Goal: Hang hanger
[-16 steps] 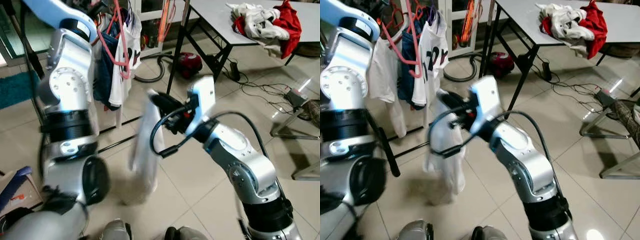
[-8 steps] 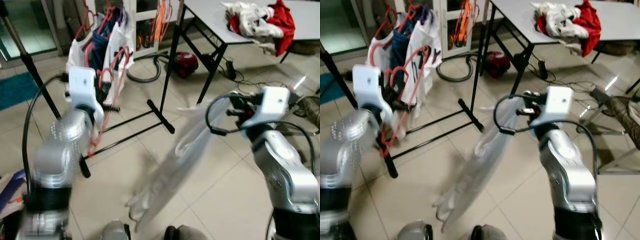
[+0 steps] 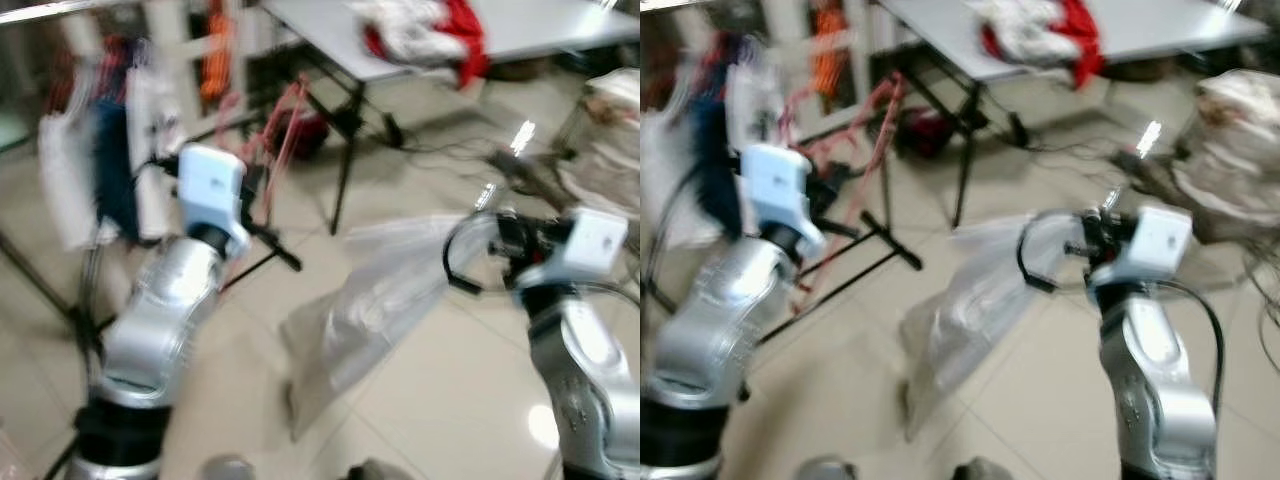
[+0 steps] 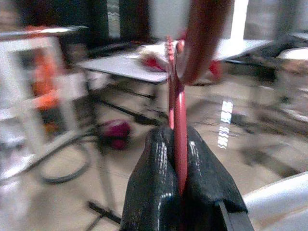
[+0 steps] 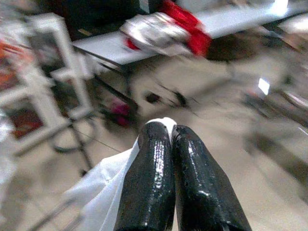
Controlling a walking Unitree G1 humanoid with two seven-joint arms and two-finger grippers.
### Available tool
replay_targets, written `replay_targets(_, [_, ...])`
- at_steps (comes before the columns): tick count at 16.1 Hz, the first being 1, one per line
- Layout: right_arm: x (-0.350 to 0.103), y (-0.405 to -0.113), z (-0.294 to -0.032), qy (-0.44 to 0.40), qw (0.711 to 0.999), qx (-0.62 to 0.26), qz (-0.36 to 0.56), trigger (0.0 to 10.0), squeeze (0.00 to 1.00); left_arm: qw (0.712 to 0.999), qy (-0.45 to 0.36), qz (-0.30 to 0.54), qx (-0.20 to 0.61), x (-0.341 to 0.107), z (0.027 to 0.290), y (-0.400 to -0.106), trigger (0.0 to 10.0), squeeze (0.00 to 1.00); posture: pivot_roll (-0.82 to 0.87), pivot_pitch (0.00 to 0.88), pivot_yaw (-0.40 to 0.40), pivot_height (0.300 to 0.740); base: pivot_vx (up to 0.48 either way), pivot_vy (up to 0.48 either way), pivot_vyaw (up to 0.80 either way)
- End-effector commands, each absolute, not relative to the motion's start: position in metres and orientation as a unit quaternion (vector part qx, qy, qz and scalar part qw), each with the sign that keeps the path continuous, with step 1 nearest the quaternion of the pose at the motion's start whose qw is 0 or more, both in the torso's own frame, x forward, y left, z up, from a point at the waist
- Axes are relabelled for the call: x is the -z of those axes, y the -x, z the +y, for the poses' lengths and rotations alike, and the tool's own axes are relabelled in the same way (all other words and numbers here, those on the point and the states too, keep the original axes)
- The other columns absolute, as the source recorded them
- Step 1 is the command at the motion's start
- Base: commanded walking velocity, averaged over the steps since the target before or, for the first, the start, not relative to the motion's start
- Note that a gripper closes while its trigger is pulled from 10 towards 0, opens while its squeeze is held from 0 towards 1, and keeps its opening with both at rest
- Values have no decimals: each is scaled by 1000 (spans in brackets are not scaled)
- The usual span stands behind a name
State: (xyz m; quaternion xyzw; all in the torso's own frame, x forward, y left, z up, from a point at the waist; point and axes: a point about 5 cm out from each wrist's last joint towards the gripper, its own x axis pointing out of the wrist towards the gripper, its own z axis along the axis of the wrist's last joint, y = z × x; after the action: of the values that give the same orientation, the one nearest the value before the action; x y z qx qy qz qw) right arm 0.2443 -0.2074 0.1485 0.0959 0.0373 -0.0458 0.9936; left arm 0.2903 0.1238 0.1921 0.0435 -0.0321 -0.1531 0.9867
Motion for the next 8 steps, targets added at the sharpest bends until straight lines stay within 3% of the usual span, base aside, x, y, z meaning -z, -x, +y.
replay_targets(1, [-163, -246, -204, -88, 995, 38, 7, 10000, 0, 986, -60, -47, 148, -197, 127, -291, 10000, 0, -16, 56, -53, 740, 435, 0, -800])
replay_targets(8, [-173, -254, -206, -44, 999, 14, -12, 10000, 0, 989, -70, -40, 122, -186, 139, -292, 10000, 0, -33, 59, -46, 740, 455, 0, -60])
